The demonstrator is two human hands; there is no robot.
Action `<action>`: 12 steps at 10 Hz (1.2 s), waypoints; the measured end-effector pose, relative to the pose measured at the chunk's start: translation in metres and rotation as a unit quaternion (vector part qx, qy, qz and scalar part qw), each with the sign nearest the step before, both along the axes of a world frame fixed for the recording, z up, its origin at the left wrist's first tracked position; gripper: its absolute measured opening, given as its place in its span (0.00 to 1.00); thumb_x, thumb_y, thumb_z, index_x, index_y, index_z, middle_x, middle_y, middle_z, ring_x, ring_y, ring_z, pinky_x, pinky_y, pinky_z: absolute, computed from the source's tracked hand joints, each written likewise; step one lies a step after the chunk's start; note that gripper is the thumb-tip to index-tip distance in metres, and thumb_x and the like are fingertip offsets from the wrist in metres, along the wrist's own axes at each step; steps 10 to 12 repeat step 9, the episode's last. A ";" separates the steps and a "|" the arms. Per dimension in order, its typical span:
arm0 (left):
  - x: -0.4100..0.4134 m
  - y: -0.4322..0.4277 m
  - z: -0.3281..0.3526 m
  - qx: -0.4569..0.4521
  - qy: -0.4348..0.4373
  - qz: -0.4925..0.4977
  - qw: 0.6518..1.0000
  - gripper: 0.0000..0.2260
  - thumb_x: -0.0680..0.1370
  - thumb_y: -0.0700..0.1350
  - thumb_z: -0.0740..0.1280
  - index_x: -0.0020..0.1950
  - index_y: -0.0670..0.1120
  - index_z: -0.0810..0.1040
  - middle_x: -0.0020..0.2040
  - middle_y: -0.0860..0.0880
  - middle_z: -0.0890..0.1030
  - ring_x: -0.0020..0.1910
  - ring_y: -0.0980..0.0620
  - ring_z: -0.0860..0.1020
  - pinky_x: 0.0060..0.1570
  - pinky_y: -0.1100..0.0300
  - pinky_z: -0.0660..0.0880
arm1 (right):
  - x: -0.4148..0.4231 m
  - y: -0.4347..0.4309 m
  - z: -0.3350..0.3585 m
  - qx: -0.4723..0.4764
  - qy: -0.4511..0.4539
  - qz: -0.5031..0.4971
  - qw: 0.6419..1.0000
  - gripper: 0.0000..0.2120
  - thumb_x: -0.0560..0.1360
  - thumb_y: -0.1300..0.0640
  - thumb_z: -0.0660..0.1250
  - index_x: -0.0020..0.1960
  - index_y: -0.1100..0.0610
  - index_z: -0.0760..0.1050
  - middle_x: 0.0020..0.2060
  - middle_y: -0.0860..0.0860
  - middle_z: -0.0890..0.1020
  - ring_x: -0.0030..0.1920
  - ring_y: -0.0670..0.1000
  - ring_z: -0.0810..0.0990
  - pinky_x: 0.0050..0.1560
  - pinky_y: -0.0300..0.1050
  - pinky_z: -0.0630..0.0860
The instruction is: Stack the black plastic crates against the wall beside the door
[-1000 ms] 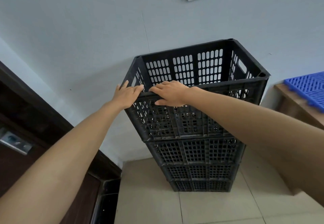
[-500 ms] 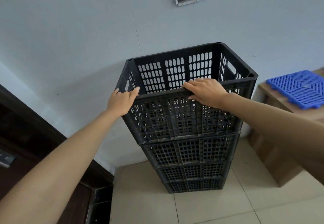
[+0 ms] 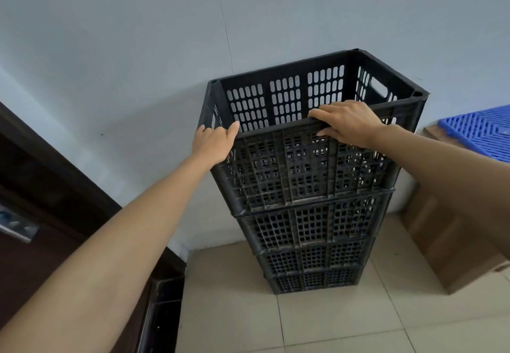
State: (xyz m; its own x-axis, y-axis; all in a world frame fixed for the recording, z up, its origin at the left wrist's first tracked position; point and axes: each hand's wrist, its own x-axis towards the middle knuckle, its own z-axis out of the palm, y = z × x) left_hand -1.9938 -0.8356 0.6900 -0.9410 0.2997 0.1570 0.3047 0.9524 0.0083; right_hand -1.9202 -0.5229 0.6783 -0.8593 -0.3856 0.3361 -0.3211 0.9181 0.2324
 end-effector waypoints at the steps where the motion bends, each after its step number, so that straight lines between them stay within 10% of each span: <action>1: 0.006 0.015 0.001 0.004 -0.007 0.001 1.000 0.34 0.83 0.58 0.40 0.27 0.44 0.70 0.25 0.49 0.71 0.38 0.46 0.72 0.71 0.48 0.60 | -0.002 0.011 -0.001 0.005 0.003 -0.015 1.000 0.21 0.76 0.46 0.66 0.66 0.51 0.67 0.51 0.49 0.80 0.50 0.54 0.79 0.53 0.53 0.75; 2: 0.012 0.018 0.002 0.022 -0.013 0.005 1.000 0.32 0.83 0.56 0.39 0.46 0.44 0.81 0.30 0.50 0.75 0.49 0.44 0.79 0.73 0.47 0.57 | -0.002 0.015 -0.002 -0.003 -0.003 -0.025 1.000 0.21 0.76 0.47 0.66 0.65 0.50 0.65 0.52 0.49 0.79 0.52 0.54 0.78 0.55 0.52 0.72; 3: 0.030 0.021 -0.002 0.062 0.037 -0.040 0.997 0.24 0.83 0.56 0.42 0.66 0.51 0.74 0.51 0.48 0.81 0.61 0.44 0.76 0.71 0.43 0.59 | 0.003 0.014 -0.002 -0.005 -0.020 -0.041 0.999 0.25 0.76 0.46 0.65 0.69 0.51 0.61 0.59 0.52 0.76 0.60 0.56 0.75 0.60 0.54 0.70; 4: 0.057 0.033 -0.011 0.053 0.046 -0.075 0.995 0.23 0.83 0.58 0.46 0.77 0.54 0.60 0.74 0.50 0.67 0.76 0.48 0.61 0.75 0.42 0.53 | 0.014 0.010 0.001 -0.020 -0.063 -0.055 0.996 0.34 0.76 0.45 0.64 0.75 0.52 0.53 0.72 0.53 0.65 0.73 0.57 0.62 0.71 0.58 0.60; 6: 0.102 0.063 0.002 0.018 0.065 -0.092 0.994 0.26 0.83 0.58 0.51 0.79 0.51 0.52 0.78 0.49 0.60 0.77 0.47 0.57 0.75 0.45 0.58 | 0.054 0.019 0.014 -0.078 -0.065 -0.045 0.994 0.36 0.78 0.43 0.60 0.79 0.51 0.46 0.78 0.51 0.54 0.78 0.55 0.50 0.75 0.56 0.50; 9: 0.172 0.089 0.039 0.105 0.167 -0.077 0.977 0.23 0.80 0.52 0.63 0.74 0.51 0.66 0.70 0.51 0.74 0.69 0.48 0.71 0.67 0.49 0.68 | 0.124 0.039 0.045 -0.277 -0.072 -0.040 0.957 0.20 0.79 0.46 0.60 0.69 0.50 0.65 0.66 0.50 0.71 0.62 0.53 0.73 0.56 0.54 0.74; 12: 0.172 0.089 0.039 0.105 0.167 -0.077 0.977 0.23 0.80 0.52 0.63 0.74 0.51 0.66 0.70 0.51 0.74 0.69 0.48 0.71 0.67 0.49 0.68 | 0.124 0.039 0.045 -0.277 -0.072 -0.040 0.957 0.20 0.79 0.46 0.60 0.69 0.50 0.65 0.66 0.50 0.71 0.62 0.53 0.73 0.56 0.54 0.74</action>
